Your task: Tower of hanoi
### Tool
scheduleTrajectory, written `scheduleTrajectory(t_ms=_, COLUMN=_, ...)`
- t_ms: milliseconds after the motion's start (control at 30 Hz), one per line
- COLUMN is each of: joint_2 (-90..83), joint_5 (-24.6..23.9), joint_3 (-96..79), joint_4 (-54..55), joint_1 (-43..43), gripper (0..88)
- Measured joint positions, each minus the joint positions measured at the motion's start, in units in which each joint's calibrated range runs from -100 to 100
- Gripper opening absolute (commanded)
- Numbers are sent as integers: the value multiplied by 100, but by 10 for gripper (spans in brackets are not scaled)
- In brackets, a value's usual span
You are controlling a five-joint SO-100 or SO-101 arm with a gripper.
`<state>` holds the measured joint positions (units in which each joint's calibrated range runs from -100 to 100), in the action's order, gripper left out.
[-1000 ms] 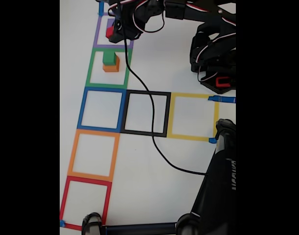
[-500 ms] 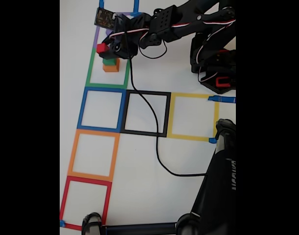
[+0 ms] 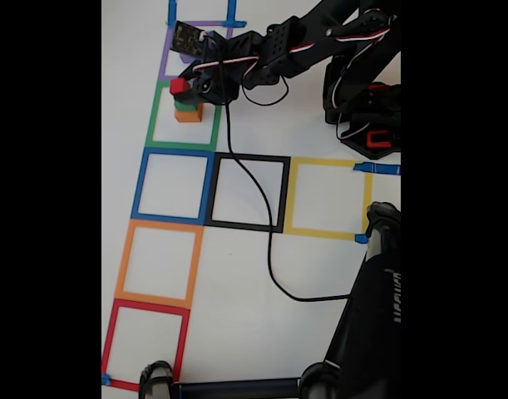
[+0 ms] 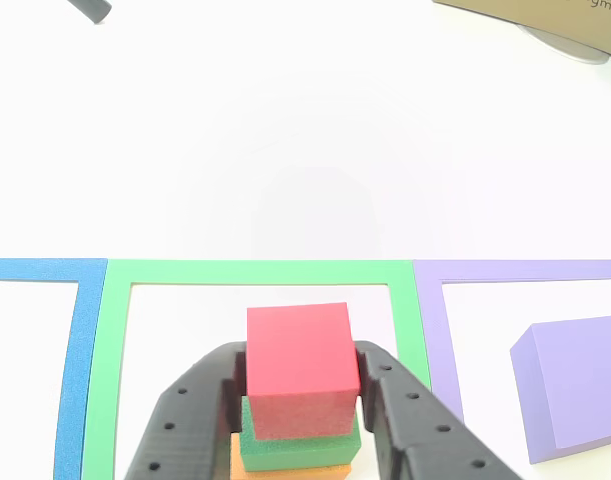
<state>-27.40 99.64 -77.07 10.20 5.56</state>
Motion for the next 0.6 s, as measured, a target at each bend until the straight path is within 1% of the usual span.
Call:
scheduleTrajectory(t_ms=300, joint_2=380, joint_5=0, joint_3=-18, joint_4=476, joint_1=0, gripper=8)
scheduleTrajectory(t_ms=467, joint_2=414, joint_5=0, joint_3=-106, joint_4=580, joint_1=0, gripper=89)
scheduleTrajectory(t_ms=600, joint_2=414, joint_5=0, joint_3=-221, joint_4=717, joint_1=12, gripper=125)
